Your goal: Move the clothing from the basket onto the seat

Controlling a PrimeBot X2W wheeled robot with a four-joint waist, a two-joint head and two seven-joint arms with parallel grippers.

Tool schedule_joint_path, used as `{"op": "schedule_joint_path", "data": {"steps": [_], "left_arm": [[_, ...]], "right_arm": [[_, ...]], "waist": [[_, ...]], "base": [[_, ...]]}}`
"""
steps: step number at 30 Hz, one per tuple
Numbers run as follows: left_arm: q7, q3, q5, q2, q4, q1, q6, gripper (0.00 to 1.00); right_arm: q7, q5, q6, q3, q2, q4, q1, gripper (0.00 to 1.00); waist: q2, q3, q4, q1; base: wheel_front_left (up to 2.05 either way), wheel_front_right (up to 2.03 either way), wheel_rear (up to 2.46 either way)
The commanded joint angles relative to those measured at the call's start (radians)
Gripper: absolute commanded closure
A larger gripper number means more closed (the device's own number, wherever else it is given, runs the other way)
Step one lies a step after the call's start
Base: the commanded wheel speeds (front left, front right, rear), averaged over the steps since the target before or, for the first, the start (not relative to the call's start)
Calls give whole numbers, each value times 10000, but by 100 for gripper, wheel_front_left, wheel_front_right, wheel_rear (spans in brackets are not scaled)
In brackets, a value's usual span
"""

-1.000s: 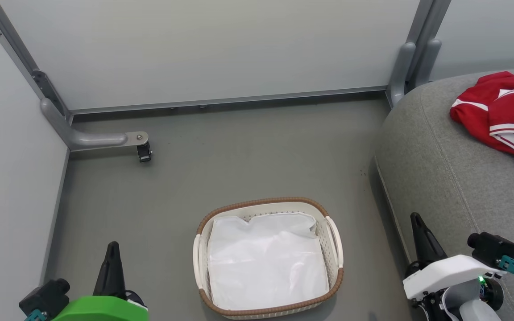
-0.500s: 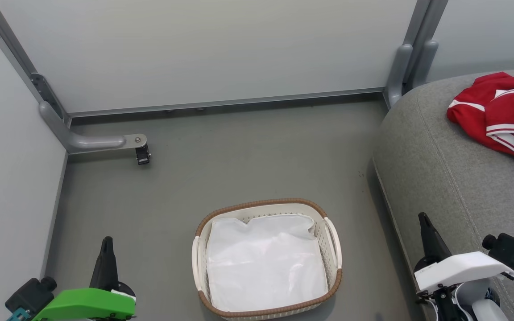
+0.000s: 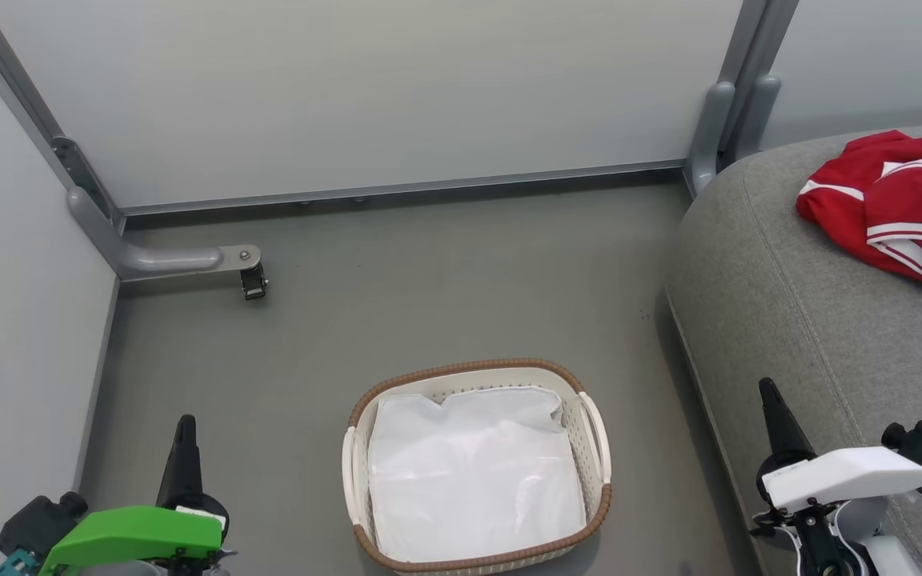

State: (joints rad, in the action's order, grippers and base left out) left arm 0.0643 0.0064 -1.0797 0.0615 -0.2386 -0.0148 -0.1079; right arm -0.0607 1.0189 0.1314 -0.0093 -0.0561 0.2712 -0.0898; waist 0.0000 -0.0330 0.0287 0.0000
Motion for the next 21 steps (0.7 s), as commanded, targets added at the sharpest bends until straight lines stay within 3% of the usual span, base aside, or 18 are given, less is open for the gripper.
{"op": "schedule_joint_path", "data": {"steps": [1, 21], "left_arm": [[-64, 85, -292, 102, 65, -311, -70, 100], [-614, 359, -2152, 101, 26, -552, -138, 100]], "right_arm": [[80, 310, -6, -65, -81, -132, -152, 100], [628, 2353, -7, -355, -88, -202, -180, 100]], "waist": [[0, 6, -6, 0], [0, 91, -87, 0]], "base": [[0, 0, 0], [0, 0, 0]]}}
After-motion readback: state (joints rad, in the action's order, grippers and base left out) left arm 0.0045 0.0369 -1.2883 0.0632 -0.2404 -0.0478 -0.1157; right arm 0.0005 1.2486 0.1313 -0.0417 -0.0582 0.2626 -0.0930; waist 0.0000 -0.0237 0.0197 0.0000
